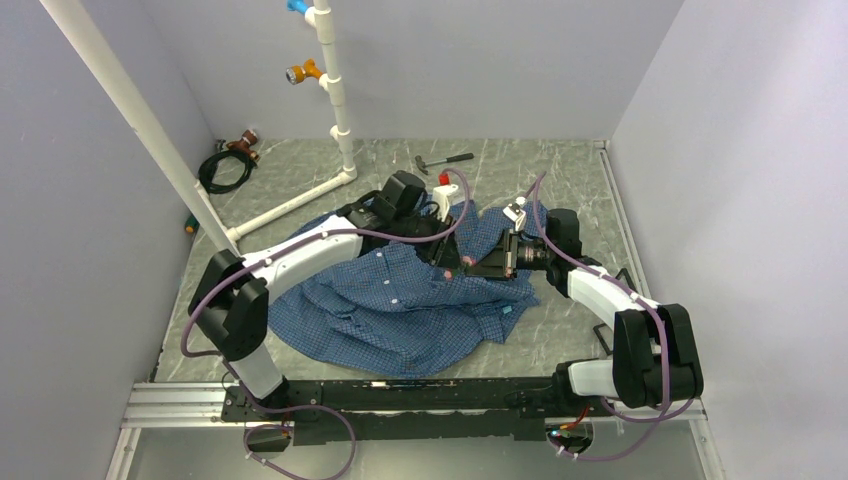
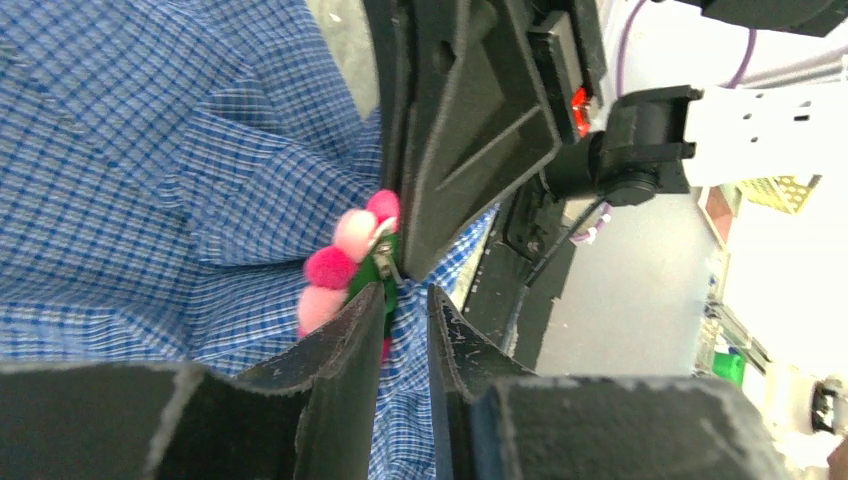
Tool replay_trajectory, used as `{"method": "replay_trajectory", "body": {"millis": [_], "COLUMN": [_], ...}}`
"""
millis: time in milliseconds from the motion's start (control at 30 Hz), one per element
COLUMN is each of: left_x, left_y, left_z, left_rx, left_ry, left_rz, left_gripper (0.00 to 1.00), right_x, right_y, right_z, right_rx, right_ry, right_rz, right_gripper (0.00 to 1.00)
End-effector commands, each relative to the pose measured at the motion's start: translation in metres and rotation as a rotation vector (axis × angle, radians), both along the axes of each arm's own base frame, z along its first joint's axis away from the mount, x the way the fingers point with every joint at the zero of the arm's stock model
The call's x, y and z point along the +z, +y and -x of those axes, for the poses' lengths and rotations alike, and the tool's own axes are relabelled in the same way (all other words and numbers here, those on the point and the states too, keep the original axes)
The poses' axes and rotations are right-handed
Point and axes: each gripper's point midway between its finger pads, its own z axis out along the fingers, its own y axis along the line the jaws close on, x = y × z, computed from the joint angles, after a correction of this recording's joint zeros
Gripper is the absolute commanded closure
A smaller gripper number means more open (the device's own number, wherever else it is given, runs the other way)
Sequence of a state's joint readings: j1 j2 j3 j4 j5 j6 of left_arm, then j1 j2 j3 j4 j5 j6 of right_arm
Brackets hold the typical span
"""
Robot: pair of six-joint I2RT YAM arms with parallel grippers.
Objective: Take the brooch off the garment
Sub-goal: Remove the brooch from the clothes.
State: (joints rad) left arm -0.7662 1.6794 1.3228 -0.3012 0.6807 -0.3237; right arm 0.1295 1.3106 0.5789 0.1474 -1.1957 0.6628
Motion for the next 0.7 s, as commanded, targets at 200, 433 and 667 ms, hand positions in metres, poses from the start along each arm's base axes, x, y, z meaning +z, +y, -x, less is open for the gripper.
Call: {"method": "replay_trajectory", "body": {"millis": [200,433,667], "left_x": [0.023,0.025,0.025], "left_y": [0.013,0.006,-0.002], "left_z": [-0.025,-0.021,-0.019], "left_rx": [0.076,0.058,0.042], "left_ry": [-0.153,-0.141,-0.133], "left_rz": [-0.025,-0.005,0.002], "left_gripper": [0.67,0.54,0.57], "right_x": [0.016,0.016,0.016], "right_y": [0.001,0.001,0.001], "right_z": [-0.003,-0.002,-0.002], "right_rx": [0.015,0.016,0.017], "right_ry": [-0.055,-0.058,-0.059], "right_rz": [-0.034,-0.034,-0.034], "right_gripper": [1.0,1.0,1.0]}}
